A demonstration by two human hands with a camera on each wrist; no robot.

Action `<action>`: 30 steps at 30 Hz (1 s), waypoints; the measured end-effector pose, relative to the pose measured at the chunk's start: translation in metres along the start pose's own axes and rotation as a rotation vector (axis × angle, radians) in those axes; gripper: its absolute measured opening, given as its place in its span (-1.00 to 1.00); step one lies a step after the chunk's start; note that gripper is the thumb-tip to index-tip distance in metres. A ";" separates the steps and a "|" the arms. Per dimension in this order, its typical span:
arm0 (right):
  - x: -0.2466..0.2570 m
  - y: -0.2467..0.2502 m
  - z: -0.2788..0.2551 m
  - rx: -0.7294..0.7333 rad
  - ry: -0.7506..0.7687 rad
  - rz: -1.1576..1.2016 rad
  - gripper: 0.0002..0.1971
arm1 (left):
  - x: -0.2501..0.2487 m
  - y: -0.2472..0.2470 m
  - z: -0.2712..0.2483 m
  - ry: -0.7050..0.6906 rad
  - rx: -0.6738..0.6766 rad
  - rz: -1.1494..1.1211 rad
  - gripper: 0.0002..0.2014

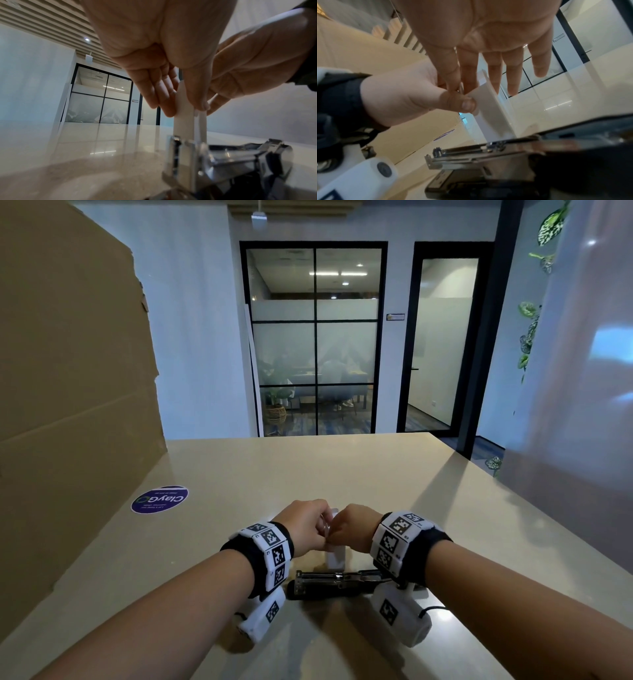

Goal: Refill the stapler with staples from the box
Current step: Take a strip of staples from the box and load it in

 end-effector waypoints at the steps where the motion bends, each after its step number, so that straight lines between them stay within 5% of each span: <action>1: -0.001 0.001 0.000 -0.033 0.005 0.058 -0.71 | 0.000 0.000 0.000 -0.002 -0.002 0.007 -0.66; 6: -0.006 0.002 0.002 -0.116 0.013 0.197 -0.77 | -0.001 0.001 -0.001 -0.004 -0.003 0.009 -0.69; 15: -0.004 0.002 -0.002 0.007 0.032 0.081 -0.72 | 0.002 0.002 -0.002 0.008 -0.025 0.002 -0.67; 18: -0.007 0.002 -0.002 -0.014 0.033 0.159 -0.95 | 0.001 0.001 -0.001 -0.003 -0.015 -0.003 -0.68; 21: -0.010 0.002 0.003 -0.032 0.045 0.265 -0.63 | 0.001 0.001 -0.001 -0.017 -0.017 0.022 -0.72; 24: -0.008 0.003 0.003 -0.062 0.084 0.262 -0.62 | 0.001 0.000 0.000 -0.016 -0.015 0.039 -0.72; 30: -0.013 0.014 0.004 -0.255 0.114 0.240 -0.96 | 0.001 -0.001 0.000 -0.007 0.007 -0.019 -0.69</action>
Point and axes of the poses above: each hand's wrist, its own z-axis towards the middle knuckle, its own y-axis out of the back of the hand, x = y × z, the point moved 3 cm from there along z, towards the middle knuckle, and after that the axes turned 13 degrees about z, right-handed, at the moved point
